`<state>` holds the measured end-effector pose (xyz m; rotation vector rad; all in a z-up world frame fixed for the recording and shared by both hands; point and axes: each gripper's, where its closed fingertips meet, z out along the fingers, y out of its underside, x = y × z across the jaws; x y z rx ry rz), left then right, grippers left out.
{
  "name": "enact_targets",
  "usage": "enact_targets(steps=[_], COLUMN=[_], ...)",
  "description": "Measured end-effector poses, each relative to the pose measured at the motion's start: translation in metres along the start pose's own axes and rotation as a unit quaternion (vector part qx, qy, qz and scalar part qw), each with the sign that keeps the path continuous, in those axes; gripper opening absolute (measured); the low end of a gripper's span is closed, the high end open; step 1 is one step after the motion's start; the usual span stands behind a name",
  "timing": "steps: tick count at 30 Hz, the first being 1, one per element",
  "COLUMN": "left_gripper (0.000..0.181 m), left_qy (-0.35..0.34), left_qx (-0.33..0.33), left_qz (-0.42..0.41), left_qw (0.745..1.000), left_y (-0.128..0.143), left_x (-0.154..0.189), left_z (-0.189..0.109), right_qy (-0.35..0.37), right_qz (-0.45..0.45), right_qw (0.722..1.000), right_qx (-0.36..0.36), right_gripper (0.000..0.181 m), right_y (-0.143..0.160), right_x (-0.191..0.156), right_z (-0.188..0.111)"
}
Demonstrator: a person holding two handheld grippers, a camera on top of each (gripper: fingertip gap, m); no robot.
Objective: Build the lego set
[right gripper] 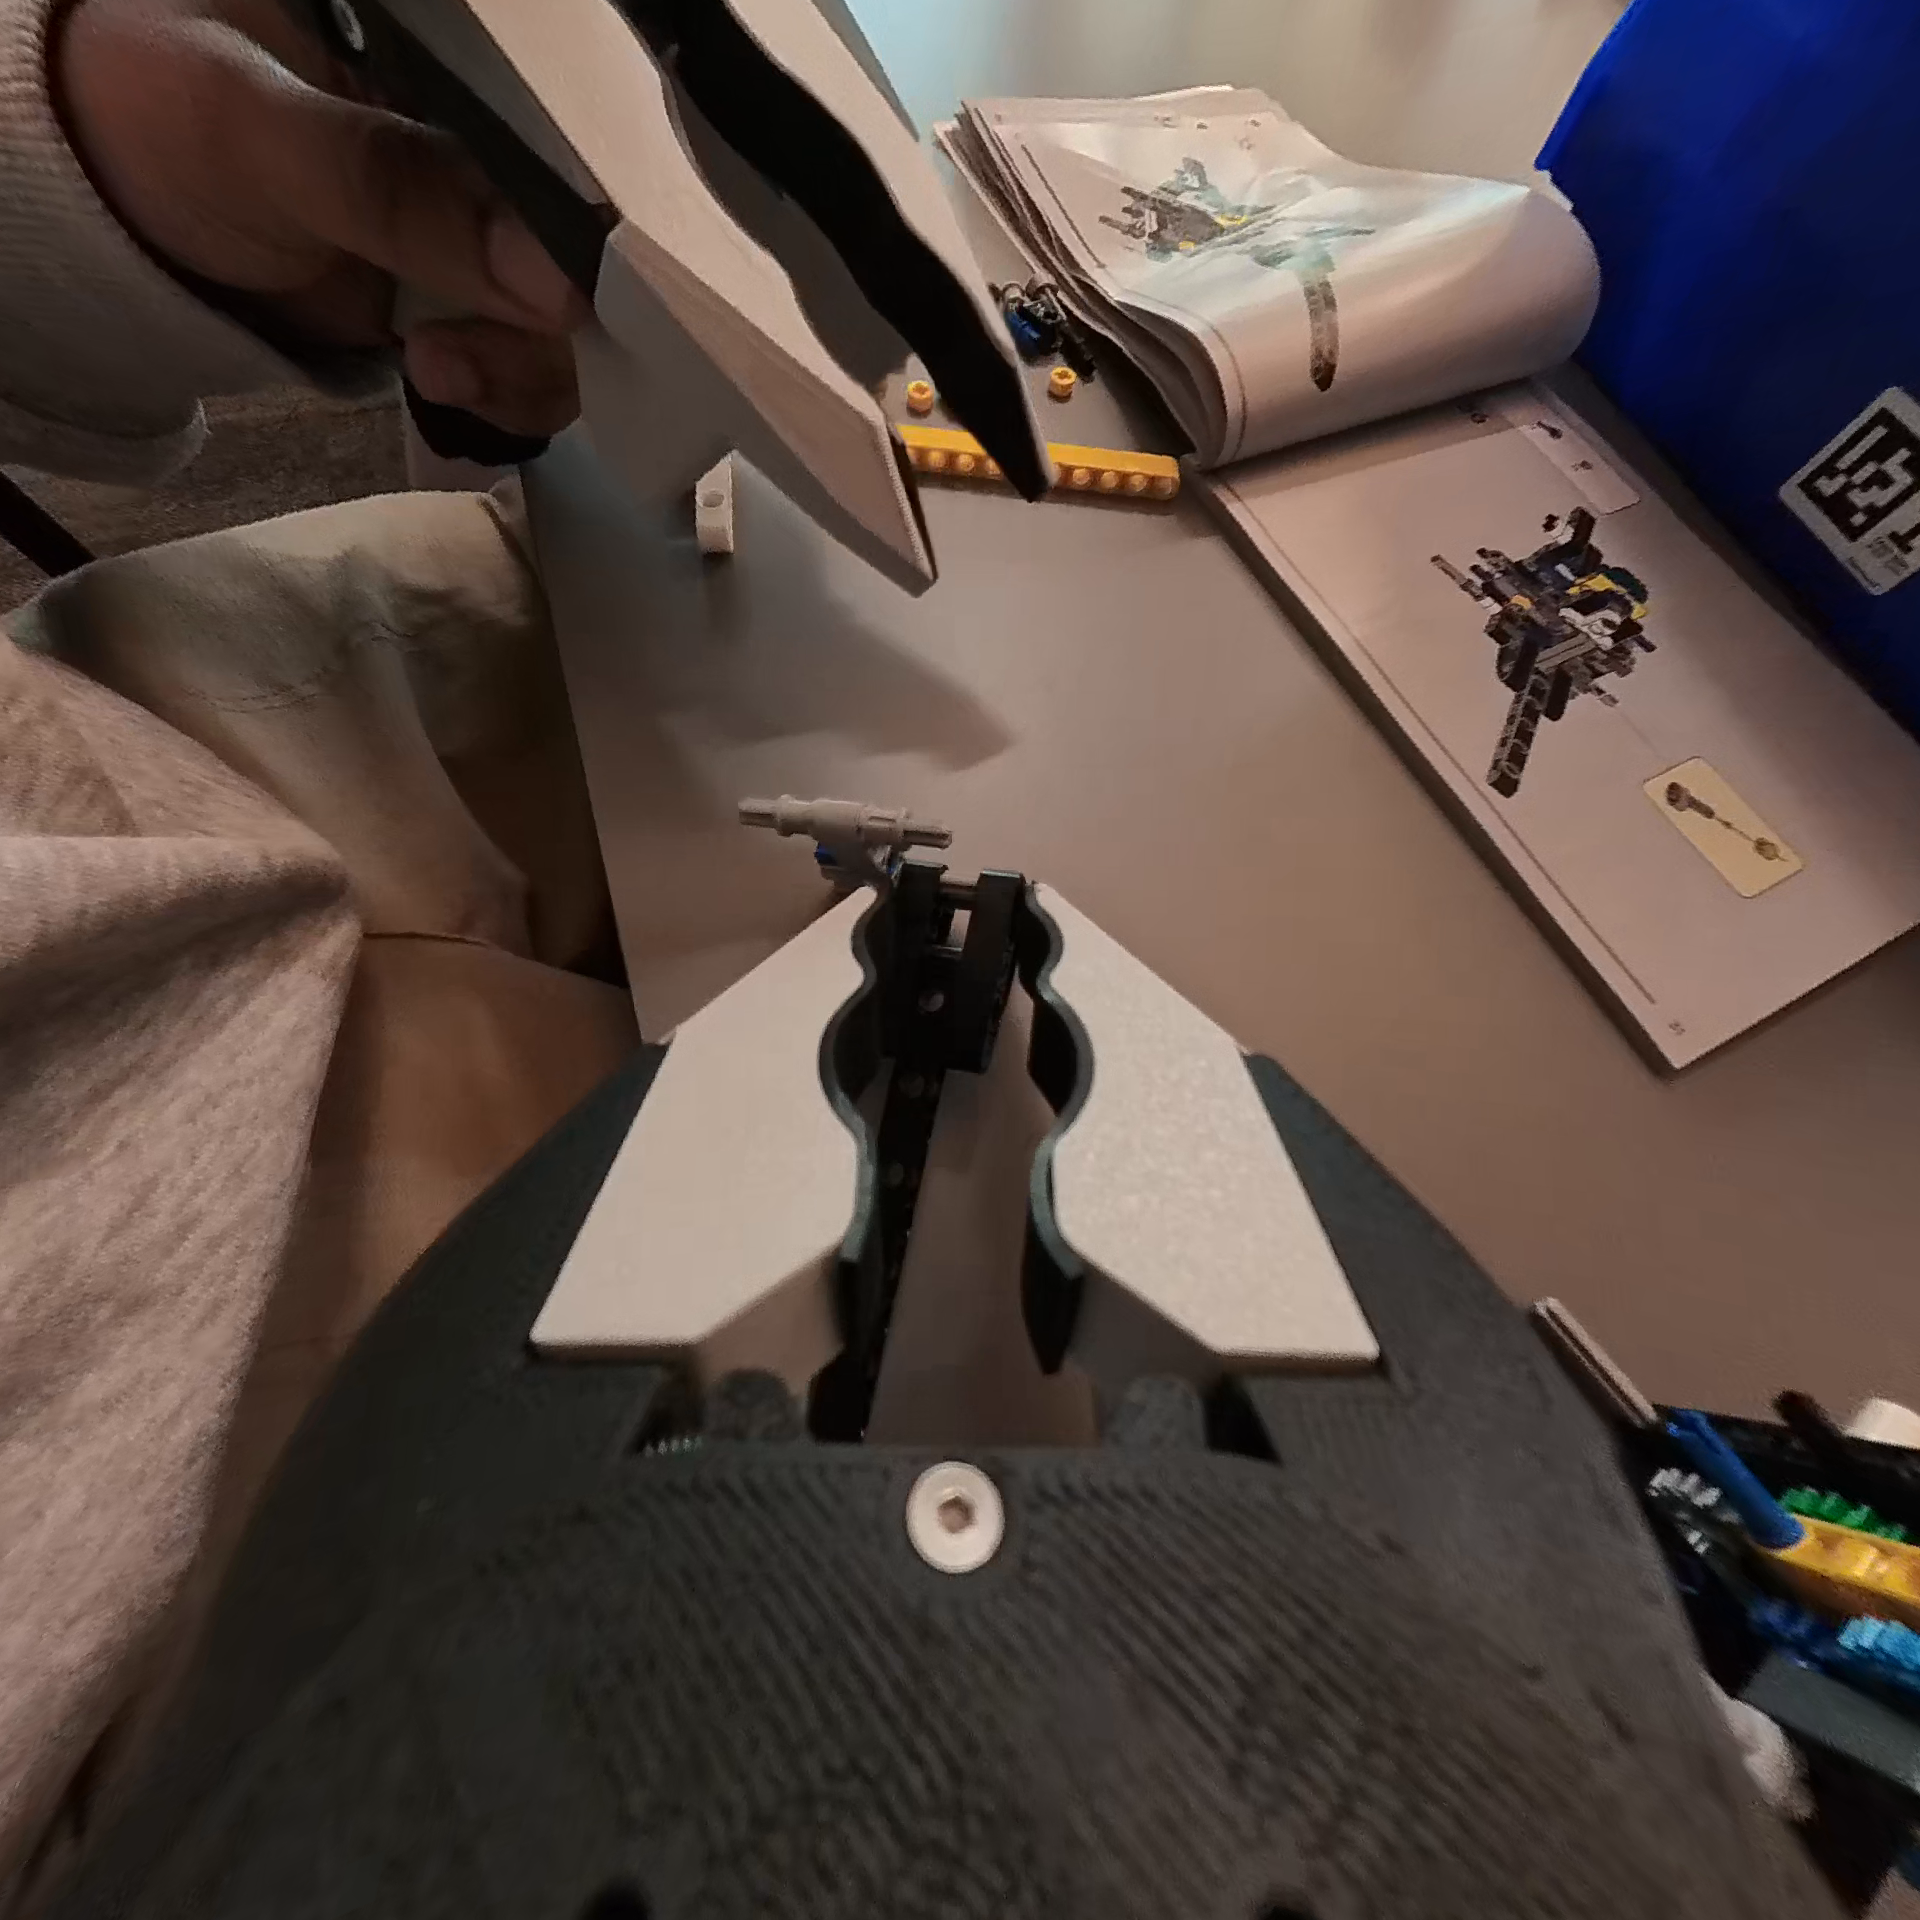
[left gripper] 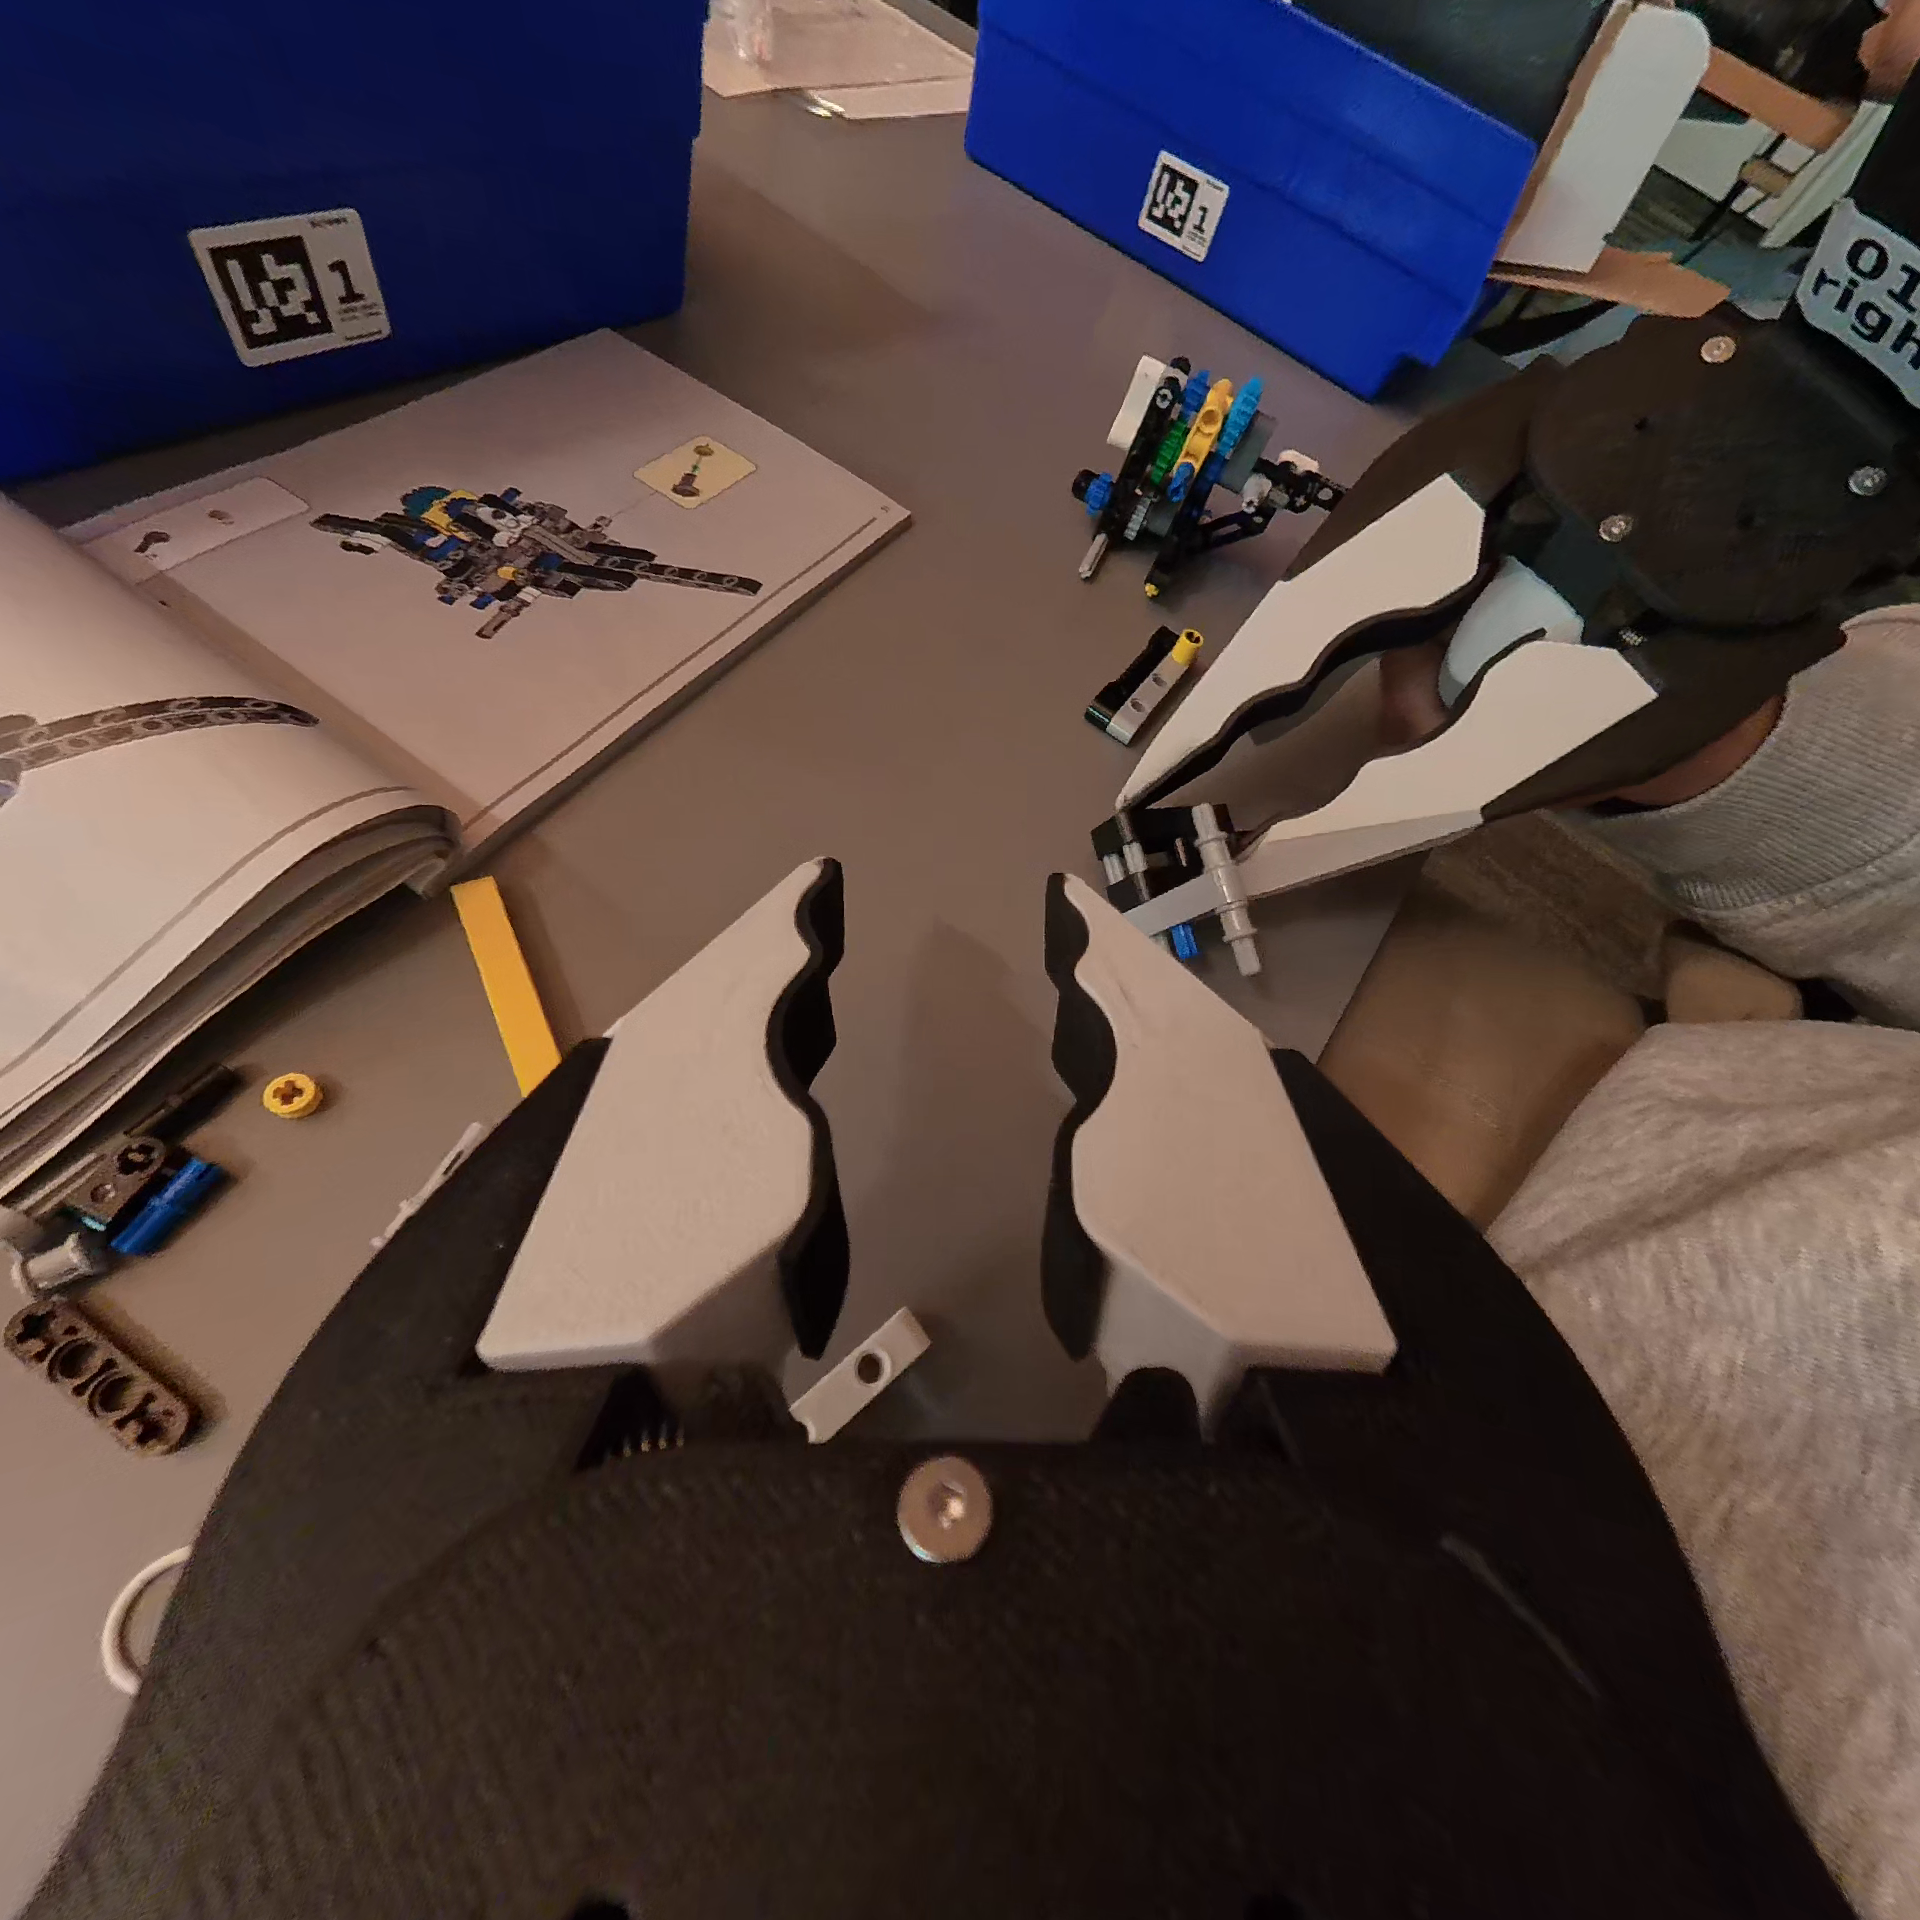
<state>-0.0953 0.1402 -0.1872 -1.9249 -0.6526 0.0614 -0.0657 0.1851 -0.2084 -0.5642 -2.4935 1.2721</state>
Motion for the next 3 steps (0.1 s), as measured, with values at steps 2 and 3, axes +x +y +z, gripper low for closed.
enact_targets(steps=[2,3], left_gripper=[0.037,0.037], left_qy=[0.005,0.007], left_qx=[-0.005,-0.007], left_qz=[0.007,0.011], left_qw=[1.000,1.000], left_y=[0.0013,0.0021], left_x=[0.0035,0.0054], left_z=[0.0016,0.0025], right_qy=[0.001,0.001], right_qz=[-0.001,0.000], right_qw=[1.000,1.000], right_qx=[0.000,-0.001], right_gripper=[0.022,0.023], right_y=[0.0001,0.0003], right_x=[0.0000,0.0001], right_z=[0.0001,0.0000])
